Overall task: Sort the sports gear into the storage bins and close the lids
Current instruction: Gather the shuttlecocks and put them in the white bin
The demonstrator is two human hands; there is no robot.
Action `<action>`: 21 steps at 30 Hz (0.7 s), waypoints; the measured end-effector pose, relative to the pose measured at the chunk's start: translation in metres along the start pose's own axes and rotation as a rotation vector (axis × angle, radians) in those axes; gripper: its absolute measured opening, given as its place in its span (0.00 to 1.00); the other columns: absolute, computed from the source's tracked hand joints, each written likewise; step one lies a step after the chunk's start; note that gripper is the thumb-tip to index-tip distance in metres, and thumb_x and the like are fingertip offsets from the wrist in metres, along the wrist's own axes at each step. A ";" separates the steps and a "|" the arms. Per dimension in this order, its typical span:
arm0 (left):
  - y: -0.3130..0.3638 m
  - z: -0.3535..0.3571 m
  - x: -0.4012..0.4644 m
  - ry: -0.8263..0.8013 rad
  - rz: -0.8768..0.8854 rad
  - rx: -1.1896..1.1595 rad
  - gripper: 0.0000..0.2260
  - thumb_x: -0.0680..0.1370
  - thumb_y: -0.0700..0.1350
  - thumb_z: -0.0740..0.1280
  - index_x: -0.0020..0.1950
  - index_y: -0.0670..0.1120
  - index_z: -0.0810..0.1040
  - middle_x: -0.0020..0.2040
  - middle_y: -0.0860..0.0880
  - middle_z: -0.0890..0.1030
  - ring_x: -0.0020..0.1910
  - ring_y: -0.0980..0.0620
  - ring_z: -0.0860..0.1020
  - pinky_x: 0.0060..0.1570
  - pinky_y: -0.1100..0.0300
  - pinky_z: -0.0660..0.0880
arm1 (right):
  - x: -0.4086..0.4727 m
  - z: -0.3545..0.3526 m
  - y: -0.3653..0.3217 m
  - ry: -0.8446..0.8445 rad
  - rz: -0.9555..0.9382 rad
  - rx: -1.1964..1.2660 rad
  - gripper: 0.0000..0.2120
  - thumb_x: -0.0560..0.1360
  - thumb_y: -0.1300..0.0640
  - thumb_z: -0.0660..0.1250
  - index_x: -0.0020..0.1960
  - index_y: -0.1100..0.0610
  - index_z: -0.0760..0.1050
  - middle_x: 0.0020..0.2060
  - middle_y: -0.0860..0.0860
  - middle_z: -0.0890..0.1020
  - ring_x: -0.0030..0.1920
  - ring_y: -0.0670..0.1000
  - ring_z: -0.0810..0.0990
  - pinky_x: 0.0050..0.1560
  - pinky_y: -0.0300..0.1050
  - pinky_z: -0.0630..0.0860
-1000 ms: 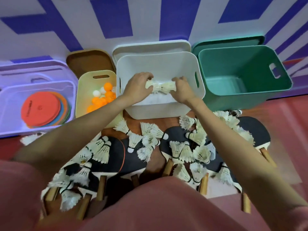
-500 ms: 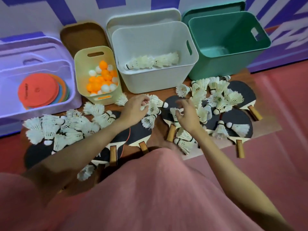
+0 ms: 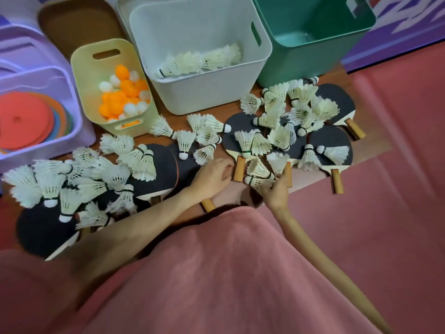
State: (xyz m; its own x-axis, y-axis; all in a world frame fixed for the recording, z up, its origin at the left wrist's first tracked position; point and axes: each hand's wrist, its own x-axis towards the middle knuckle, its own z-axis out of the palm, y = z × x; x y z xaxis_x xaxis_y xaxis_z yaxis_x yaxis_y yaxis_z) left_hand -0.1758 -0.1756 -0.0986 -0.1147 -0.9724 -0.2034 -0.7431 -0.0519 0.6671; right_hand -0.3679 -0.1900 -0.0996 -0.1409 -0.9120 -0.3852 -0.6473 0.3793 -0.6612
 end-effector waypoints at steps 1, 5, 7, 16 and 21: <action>0.001 0.002 0.000 -0.010 0.011 0.008 0.17 0.76 0.42 0.68 0.65 0.43 0.75 0.61 0.46 0.78 0.59 0.48 0.76 0.59 0.55 0.72 | -0.001 -0.001 -0.001 -0.007 0.011 0.027 0.29 0.71 0.72 0.66 0.68 0.70 0.57 0.47 0.53 0.70 0.47 0.55 0.73 0.51 0.49 0.71; -0.002 0.004 -0.004 -0.046 0.081 0.017 0.22 0.75 0.48 0.71 0.67 0.44 0.74 0.62 0.46 0.78 0.62 0.47 0.75 0.62 0.52 0.70 | -0.004 -0.001 0.000 -0.034 -0.078 0.039 0.26 0.71 0.68 0.70 0.64 0.67 0.63 0.37 0.52 0.72 0.39 0.55 0.76 0.43 0.52 0.74; -0.004 0.005 -0.005 -0.047 0.101 0.018 0.23 0.74 0.48 0.72 0.68 0.45 0.74 0.63 0.47 0.78 0.63 0.47 0.74 0.63 0.51 0.70 | -0.004 -0.001 -0.003 -0.073 -0.143 0.068 0.26 0.70 0.68 0.71 0.63 0.64 0.63 0.37 0.51 0.75 0.39 0.55 0.77 0.43 0.52 0.76; -0.005 0.001 -0.006 0.059 0.074 -0.039 0.21 0.74 0.44 0.73 0.66 0.43 0.75 0.60 0.46 0.80 0.59 0.46 0.77 0.58 0.52 0.73 | -0.006 0.001 -0.034 -0.165 -0.461 0.172 0.18 0.73 0.62 0.70 0.60 0.60 0.67 0.35 0.48 0.78 0.36 0.48 0.77 0.38 0.39 0.74; -0.018 -0.009 -0.012 0.167 -0.099 -0.094 0.21 0.74 0.41 0.72 0.65 0.40 0.74 0.59 0.43 0.80 0.59 0.45 0.77 0.57 0.54 0.73 | 0.012 -0.009 -0.034 -0.073 -0.530 -0.318 0.16 0.77 0.66 0.59 0.64 0.60 0.69 0.52 0.56 0.77 0.52 0.57 0.75 0.54 0.54 0.70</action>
State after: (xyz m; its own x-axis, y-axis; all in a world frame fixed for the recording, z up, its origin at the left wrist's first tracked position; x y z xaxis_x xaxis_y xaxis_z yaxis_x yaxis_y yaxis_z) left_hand -0.1555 -0.1649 -0.1014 0.0729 -0.9852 -0.1551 -0.6795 -0.1629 0.7154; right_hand -0.3543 -0.2156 -0.0762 0.3052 -0.9462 -0.1072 -0.8083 -0.1979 -0.5545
